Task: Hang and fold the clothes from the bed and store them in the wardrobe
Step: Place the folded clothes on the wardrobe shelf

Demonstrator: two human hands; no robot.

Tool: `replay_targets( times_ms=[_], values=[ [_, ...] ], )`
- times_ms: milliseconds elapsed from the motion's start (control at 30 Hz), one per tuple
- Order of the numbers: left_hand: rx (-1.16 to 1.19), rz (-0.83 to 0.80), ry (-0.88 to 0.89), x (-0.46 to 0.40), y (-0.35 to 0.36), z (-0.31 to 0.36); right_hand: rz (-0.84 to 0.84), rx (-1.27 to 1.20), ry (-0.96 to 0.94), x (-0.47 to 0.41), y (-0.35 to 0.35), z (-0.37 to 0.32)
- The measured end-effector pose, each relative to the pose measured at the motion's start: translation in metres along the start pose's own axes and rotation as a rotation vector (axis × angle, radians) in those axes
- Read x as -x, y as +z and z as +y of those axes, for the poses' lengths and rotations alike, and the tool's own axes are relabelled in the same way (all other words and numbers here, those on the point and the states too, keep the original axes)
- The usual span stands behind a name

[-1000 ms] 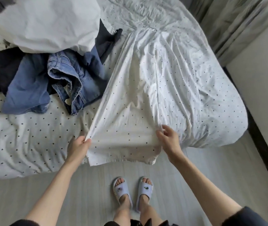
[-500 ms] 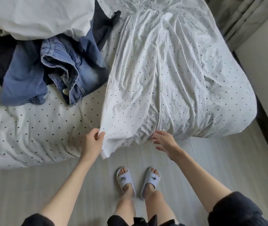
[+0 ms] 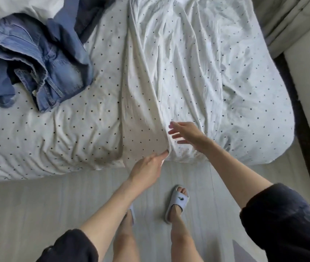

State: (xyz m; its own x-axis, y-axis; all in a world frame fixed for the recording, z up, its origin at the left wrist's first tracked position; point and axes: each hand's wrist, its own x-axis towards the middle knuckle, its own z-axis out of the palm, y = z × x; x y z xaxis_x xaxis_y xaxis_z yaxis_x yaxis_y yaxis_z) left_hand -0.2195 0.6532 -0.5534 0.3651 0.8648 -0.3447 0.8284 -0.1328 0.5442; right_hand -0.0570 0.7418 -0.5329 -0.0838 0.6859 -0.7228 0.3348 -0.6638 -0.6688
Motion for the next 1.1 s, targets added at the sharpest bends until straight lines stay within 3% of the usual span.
replay_targets(
  times_ms=[167,467,833,1033,1100],
  values=[
    [-0.087,-0.052,-0.053,-0.020,0.022,0.006,-0.124,0.222,-0.114,-0.049,-0.003,-0.023],
    [-0.136,-0.112,-0.087,-0.028,0.029,0.036,0.107,0.211,-0.244,-0.080,-0.032,-0.041],
    [-0.412,-0.504,-0.001,-0.070,0.076,0.105,0.179,-0.081,-0.045,-0.044,-0.150,0.059],
    [-0.240,-0.775,-0.132,-0.077,0.103,0.092,0.168,-0.057,0.004,-0.057,-0.160,0.076],
    [-0.152,-0.729,-0.165,-0.081,0.098,0.080,0.158,-0.008,0.017,-0.058,-0.157,0.078]
  ],
)
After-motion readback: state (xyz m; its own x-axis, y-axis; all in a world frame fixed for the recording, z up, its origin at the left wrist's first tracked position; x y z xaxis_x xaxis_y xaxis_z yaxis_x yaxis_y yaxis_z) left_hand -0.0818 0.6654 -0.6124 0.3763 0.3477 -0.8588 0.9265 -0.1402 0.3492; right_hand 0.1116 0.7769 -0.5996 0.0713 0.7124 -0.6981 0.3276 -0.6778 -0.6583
